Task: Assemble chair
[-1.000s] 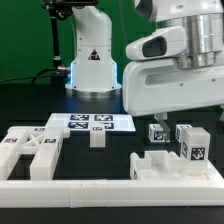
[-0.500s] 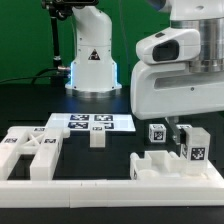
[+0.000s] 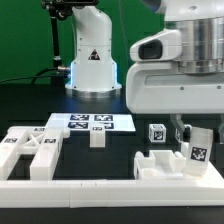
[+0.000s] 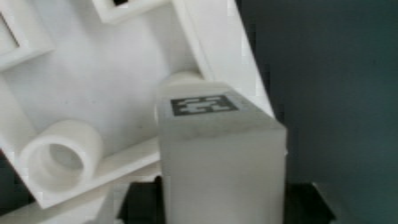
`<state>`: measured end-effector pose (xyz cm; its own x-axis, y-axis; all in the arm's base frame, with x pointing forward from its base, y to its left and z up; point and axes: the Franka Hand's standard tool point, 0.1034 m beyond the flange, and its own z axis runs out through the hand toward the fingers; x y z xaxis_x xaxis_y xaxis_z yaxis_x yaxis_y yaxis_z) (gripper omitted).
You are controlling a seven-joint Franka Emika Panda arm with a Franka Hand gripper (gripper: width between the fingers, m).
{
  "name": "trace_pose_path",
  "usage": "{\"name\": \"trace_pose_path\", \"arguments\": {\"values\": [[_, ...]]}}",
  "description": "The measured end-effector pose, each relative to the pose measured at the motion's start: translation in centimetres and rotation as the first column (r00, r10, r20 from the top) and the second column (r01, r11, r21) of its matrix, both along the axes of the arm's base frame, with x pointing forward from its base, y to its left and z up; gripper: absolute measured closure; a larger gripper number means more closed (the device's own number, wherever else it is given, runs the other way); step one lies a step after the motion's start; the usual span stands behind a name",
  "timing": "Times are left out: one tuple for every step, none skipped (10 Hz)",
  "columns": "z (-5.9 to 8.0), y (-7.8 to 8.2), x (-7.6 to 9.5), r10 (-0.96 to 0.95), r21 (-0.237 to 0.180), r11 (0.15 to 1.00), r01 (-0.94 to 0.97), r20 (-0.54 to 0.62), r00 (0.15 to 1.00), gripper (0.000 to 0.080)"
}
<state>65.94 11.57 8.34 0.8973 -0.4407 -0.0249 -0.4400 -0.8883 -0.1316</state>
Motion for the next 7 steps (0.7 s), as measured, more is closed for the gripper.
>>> {"name": "trace_pose_path", "arguments": {"values": [[-0.04, -0.14, 0.09, -0.134, 0.007, 0.991, 0.134, -0.006, 0.991, 0.0501], [-0.1, -0.48, 0.19, -0.288, 0.029, 0.957, 0.289, -0.025, 0.957, 0.0501], [-0.1, -0.57, 0.05, -0.47, 0.051, 0.88, 0.473, -0.063, 0.881, 0.0501], [-0.02, -0.43, -0.15, -0.59, 0.061, 0.8, 0.597, -0.105, 0.801, 0.0501], [0.03, -0.34, -0.29, -0.646, 0.065, 0.752, 0.656, -0.126, 0.753, 0.0501], [0.03, -0.33, -0.39, -0.673, 0.069, 0.727, 0.683, -0.13, 0.728, 0.0501], [0.02, -0.35, -0.39, -0.673, 0.069, 0.727, 0.684, -0.13, 0.728, 0.0501]]}}
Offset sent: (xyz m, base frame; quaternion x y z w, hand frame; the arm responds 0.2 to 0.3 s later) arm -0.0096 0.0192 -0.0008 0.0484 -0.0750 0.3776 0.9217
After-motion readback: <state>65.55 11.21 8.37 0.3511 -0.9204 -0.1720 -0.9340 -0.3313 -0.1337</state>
